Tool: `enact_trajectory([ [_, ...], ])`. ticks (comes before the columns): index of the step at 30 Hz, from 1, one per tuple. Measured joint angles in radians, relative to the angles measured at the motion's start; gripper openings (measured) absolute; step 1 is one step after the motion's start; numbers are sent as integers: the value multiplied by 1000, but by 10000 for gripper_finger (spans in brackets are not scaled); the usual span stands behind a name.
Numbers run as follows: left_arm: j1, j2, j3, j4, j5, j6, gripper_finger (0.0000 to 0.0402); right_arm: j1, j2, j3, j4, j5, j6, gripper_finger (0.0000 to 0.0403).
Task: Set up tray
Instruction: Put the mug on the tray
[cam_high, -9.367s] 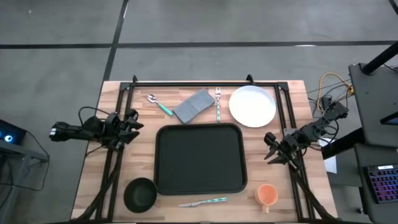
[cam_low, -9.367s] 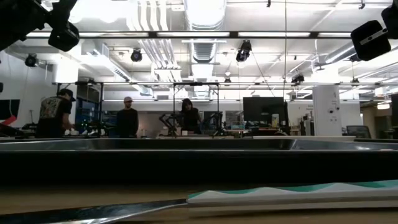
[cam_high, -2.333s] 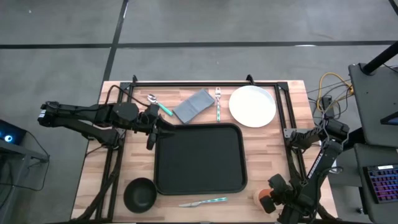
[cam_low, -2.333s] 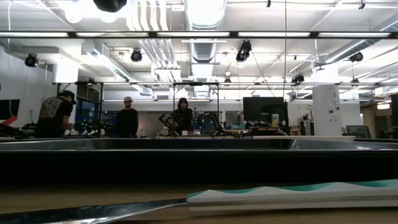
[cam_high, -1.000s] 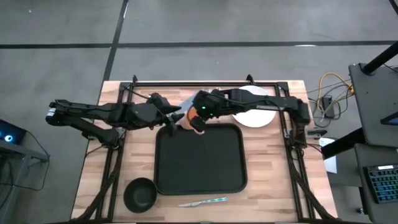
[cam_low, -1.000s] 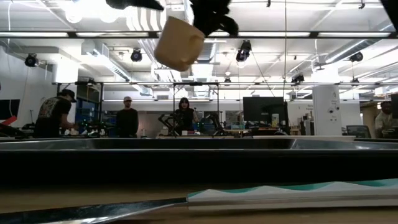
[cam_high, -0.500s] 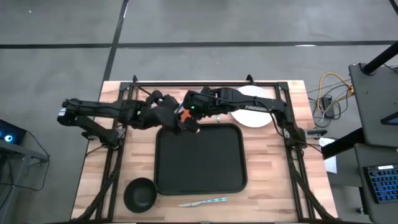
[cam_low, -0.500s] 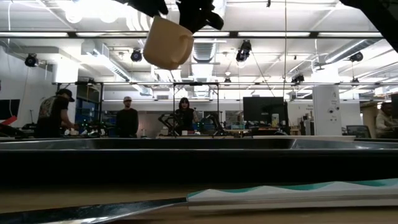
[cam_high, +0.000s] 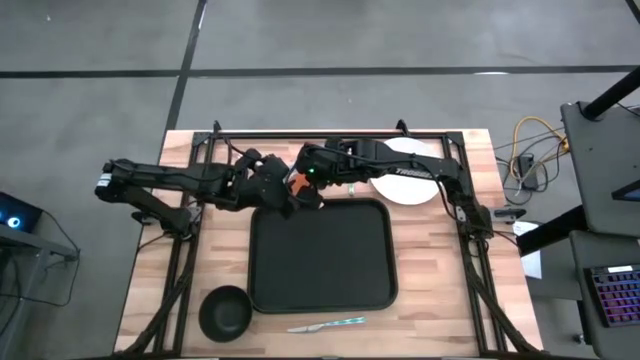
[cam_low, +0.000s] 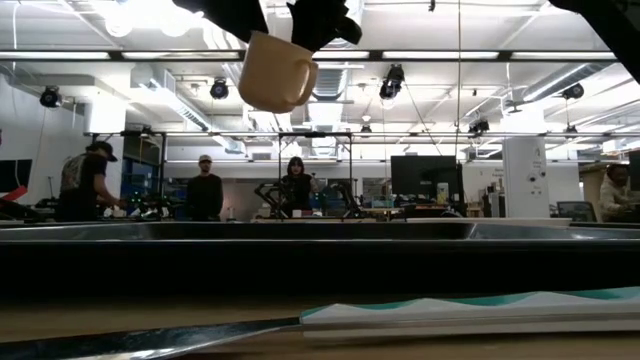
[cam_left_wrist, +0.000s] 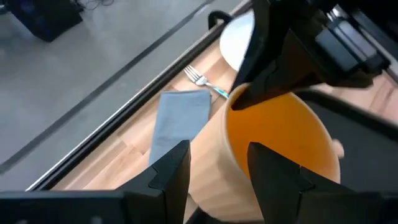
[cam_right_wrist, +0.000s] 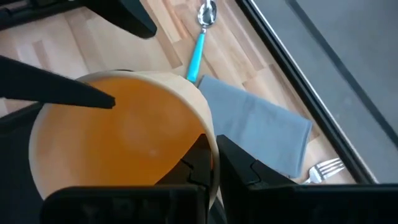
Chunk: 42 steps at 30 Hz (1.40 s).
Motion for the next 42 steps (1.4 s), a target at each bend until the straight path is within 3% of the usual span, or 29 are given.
enact_trajectory([
  [3,-11,0,-1,-11,1,69,141,2,0,0,5,0,-33,8],
  [14,-11,-10,-5,-58,41,580,141,9,-1,0,-83,-113,-164,8],
  [19,-13,-26,-5,-53,194,777,141,14,-8,2,-101,-232,-227,8],
  [22,-25,-26,-4,-39,286,887,141,13,-6,1,-98,-250,-258,8],
  [30,-82,-26,-4,40,334,1135,141,3,-6,1,-92,-344,-302,8],
  [42,-106,-20,-18,104,429,1163,141,14,-5,0,-29,-356,-298,8],
])
